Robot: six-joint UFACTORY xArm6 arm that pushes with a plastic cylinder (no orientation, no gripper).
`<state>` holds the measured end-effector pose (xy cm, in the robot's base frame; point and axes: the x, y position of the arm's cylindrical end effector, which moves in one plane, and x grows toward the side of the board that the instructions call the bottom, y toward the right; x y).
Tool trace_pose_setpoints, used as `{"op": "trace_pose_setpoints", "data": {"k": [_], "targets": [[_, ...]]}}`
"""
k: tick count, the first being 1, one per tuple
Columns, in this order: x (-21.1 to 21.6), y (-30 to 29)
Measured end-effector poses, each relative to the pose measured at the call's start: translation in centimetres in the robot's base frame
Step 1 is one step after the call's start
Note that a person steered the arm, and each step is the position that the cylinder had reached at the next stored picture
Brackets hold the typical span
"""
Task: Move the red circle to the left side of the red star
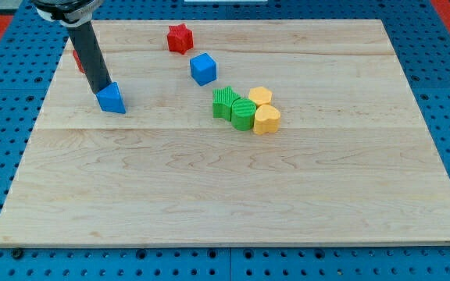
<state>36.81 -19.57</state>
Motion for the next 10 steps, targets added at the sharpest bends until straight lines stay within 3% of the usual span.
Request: {"op": "trace_pose_setpoints", "data": {"k": [1,4,5,7,8,9,10], "targets": [[0.1,-2.8],[-7.1,-6.3],[-9.6,-0.6],[-6.7,3.7],[-7.5,6.2],[-9.4,6.2],[-8.5,6.7]]}}
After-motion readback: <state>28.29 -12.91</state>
